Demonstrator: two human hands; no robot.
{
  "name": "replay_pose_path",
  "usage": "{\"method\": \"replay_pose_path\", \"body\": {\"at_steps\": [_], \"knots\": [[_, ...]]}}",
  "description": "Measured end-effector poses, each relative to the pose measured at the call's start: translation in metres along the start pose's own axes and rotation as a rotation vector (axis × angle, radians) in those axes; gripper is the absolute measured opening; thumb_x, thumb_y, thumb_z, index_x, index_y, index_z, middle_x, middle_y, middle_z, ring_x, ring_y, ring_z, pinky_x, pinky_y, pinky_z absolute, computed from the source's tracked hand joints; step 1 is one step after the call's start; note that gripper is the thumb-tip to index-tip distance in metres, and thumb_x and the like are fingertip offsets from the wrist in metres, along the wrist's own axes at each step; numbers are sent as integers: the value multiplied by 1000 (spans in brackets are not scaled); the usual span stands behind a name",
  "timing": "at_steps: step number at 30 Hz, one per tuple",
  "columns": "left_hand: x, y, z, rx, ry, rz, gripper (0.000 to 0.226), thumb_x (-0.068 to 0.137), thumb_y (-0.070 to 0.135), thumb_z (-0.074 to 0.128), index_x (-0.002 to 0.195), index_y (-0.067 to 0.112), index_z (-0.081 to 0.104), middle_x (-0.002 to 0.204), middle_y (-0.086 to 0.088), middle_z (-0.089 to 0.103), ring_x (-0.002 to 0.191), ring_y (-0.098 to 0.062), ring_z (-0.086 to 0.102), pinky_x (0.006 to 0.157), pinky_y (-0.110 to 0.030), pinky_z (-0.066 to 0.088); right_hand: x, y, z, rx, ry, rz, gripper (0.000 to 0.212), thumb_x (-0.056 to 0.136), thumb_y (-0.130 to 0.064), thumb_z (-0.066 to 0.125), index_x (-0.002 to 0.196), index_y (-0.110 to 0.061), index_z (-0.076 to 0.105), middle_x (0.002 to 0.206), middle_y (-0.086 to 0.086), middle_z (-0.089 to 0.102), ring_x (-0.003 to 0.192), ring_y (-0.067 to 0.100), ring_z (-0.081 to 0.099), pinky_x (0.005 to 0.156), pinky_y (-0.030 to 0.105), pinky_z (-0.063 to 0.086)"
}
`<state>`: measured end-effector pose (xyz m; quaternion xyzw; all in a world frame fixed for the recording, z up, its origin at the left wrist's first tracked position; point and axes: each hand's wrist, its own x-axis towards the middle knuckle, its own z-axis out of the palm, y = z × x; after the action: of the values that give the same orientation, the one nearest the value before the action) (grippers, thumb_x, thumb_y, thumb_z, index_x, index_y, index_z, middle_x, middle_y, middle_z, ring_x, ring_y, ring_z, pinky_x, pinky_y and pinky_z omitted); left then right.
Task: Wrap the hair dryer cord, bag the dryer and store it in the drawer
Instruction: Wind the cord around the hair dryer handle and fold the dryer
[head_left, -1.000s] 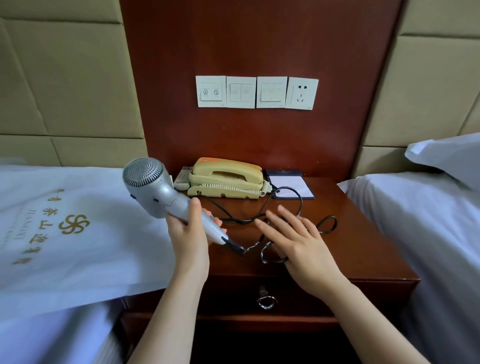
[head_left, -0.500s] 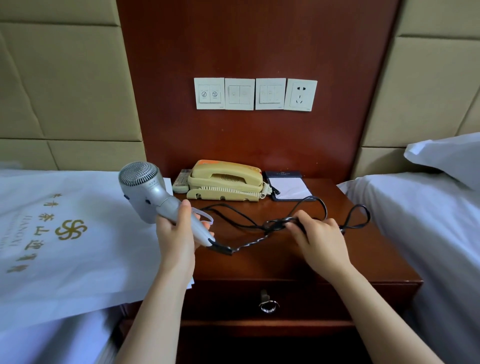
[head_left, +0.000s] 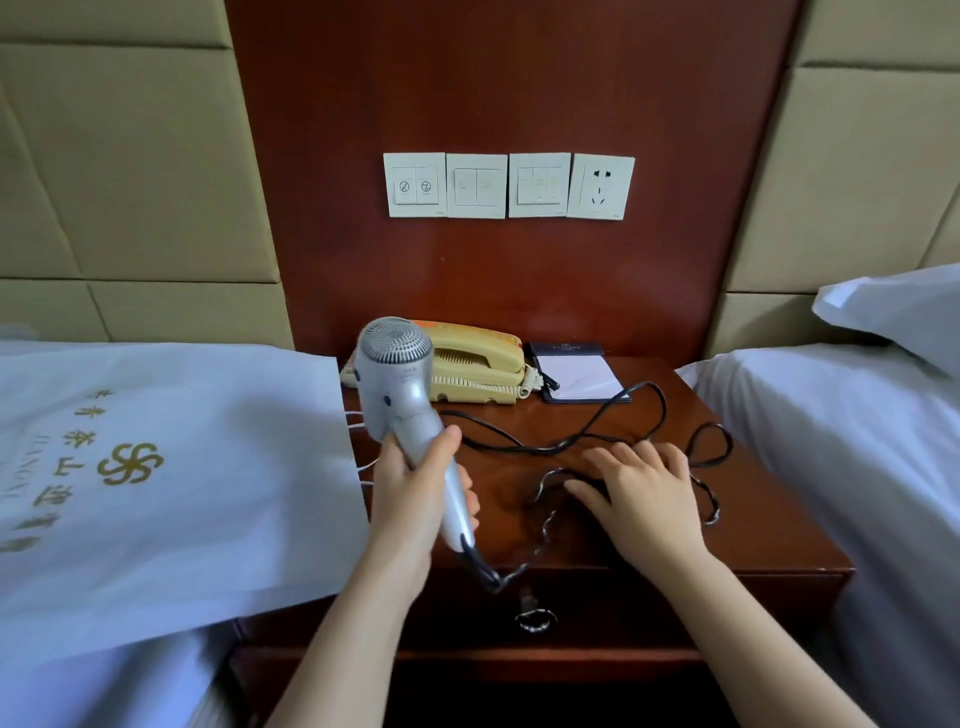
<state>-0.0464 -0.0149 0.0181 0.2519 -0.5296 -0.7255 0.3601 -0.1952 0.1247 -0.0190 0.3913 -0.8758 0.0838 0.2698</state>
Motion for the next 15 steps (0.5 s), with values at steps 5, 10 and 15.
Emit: {"method": "replay_pose_path", "body": {"at_steps": [5, 10, 15], "knots": [[2, -3, 11, -152, 14, -128, 11, 90, 21, 58, 84, 14, 51, 54, -7, 47, 36, -17, 45, 36, -22, 38, -2, -29, -21, 258, 171, -125, 41, 68, -7, 73, 106, -14, 61, 97, 2, 62, 88, 26, 57, 79, 34, 42], [7, -1, 9, -260, 95, -156, 18, 90, 25, 56, 80, 12, 48, 57, -6, 44, 34, -14, 44, 36, -21, 39, -23, -65, -40, 1026, -80, -130, 19, 95, -11, 45, 95, -15, 63, 83, -3, 61, 73, 10, 57, 67, 24, 47], [8, 7, 1, -303, 153, -106, 22, 89, 26, 58, 88, 7, 46, 60, -7, 44, 34, -12, 44, 36, -22, 39, -24, -75, -39, 1239, -470, -78, 50, 101, -35, 29, 81, -3, 63, 62, 4, 62, 57, 14, 59, 61, 23, 49]]}}
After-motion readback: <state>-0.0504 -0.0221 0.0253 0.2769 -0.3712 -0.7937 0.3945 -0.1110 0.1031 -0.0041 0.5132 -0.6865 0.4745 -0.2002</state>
